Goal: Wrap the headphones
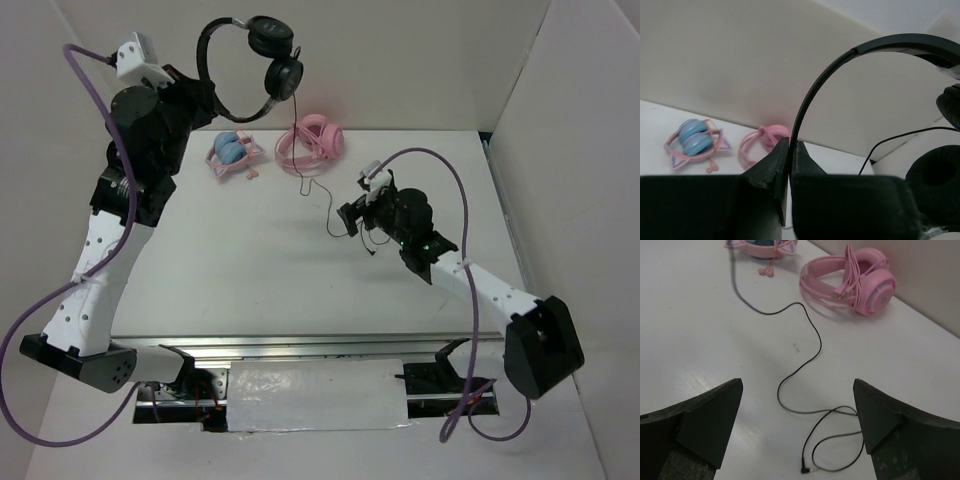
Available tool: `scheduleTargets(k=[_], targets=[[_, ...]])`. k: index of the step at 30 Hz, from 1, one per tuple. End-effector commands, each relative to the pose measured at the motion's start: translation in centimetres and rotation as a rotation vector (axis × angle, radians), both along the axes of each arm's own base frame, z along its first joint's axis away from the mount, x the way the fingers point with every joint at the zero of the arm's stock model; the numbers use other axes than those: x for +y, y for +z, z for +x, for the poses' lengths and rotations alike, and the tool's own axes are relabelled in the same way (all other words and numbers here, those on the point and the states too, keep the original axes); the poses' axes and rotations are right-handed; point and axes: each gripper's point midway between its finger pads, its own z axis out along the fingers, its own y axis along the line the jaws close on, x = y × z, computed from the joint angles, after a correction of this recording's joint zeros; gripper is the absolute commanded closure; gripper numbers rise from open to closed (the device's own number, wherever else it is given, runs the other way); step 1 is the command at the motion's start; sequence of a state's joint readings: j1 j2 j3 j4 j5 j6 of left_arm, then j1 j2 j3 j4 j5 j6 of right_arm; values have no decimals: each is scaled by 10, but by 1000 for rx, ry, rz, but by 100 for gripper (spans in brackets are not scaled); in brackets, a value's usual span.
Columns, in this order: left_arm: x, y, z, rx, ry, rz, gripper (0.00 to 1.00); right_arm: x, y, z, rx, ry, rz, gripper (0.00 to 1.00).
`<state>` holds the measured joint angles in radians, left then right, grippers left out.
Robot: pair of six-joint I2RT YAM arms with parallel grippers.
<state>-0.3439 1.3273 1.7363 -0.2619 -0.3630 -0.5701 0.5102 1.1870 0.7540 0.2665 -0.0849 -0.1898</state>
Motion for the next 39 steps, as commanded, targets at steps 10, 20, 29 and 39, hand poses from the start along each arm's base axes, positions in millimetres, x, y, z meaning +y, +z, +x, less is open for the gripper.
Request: scheduleTargets(k=[10, 20, 29, 39], targets=[[-28, 89, -32, -163, -209, 6, 100, 67, 40, 85, -234, 288, 68, 0], [-16, 118, -61, -231, -202, 25, 100, 99, -2, 118, -176, 270, -4, 0], [-3, 138, -81, -283, -164, 20, 100, 158, -13, 157, -43, 378, 49, 38], [28, 76, -2, -110, 152, -42, 100, 164, -53, -23, 235, 361, 228, 100]])
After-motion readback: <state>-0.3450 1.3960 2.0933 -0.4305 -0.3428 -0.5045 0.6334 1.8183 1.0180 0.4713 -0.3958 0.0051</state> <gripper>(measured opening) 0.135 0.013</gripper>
